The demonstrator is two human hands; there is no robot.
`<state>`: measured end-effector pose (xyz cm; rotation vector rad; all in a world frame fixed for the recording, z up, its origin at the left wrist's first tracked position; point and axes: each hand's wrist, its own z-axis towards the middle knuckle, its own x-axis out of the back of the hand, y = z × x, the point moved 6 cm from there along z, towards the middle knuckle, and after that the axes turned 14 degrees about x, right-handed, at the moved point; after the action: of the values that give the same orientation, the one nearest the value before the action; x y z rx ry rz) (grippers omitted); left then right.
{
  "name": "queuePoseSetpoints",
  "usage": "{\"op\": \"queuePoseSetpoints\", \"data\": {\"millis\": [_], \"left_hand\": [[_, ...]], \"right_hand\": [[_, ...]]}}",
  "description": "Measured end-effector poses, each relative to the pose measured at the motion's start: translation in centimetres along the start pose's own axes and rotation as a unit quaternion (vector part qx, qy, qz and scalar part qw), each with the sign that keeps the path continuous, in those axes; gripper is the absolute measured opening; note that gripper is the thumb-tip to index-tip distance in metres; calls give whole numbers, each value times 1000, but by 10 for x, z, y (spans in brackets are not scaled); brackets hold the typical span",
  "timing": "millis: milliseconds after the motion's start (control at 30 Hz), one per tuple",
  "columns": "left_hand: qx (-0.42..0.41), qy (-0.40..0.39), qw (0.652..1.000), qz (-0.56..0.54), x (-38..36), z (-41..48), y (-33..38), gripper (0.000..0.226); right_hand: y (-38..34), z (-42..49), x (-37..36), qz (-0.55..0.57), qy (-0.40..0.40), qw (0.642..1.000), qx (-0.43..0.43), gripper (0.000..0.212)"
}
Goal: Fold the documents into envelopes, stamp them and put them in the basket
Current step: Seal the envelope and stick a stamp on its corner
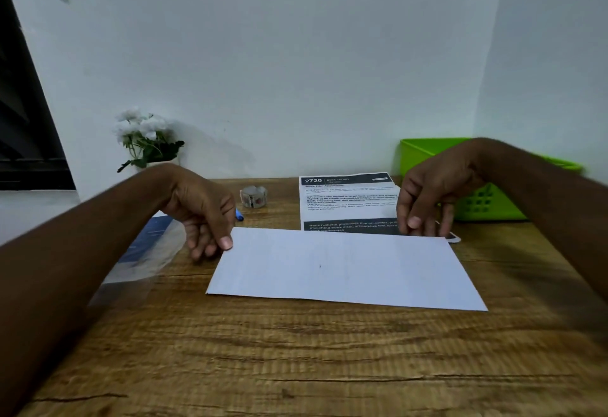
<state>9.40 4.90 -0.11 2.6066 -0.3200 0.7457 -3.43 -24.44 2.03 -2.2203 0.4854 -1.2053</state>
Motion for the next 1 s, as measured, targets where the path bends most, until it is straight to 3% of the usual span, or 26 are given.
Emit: {"op": "queuePoseSetpoints", "data": {"millis": [367,533,667,833,1000], "left_hand": [[10,-34,999,-22,0,-1,-4,29],[2,-35,999,-23,2,-5,-5,42],[-78,89,991,-70,19,-12,-2,50],[-223,307,911,-164,50,-16,0,67],[-235,428,855,-174,57,-16,-1,24]], "right_hand": [[-1,11,-4,2,-14,999,40,22],[-5,17,2,-48,28,996,74,19],[-14,26,7,-54,98,984,139,18],[-26,42,8,-86,193,954,215,16],[-38,54,-1,-100,210,938,258,12]]}}
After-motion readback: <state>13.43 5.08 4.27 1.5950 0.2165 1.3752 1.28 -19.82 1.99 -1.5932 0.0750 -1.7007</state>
